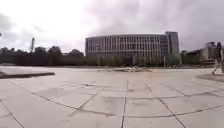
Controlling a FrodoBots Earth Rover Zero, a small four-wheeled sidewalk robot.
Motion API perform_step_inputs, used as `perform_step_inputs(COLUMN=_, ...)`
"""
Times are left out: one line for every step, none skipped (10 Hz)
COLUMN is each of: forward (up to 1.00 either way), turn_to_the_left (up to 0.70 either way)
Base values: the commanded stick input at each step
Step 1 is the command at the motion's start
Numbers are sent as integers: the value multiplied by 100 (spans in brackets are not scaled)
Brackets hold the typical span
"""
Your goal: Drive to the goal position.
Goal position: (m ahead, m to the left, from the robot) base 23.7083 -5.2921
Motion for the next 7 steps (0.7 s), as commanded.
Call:
perform_step_inputs(forward=70, turn_to_the_left=0)
perform_step_inputs(forward=70, turn_to_the_left=0)
perform_step_inputs(forward=70, turn_to_the_left=0)
perform_step_inputs(forward=70, turn_to_the_left=0)
perform_step_inputs(forward=70, turn_to_the_left=0)
perform_step_inputs(forward=70, turn_to_the_left=0)
perform_step_inputs(forward=70, turn_to_the_left=0)
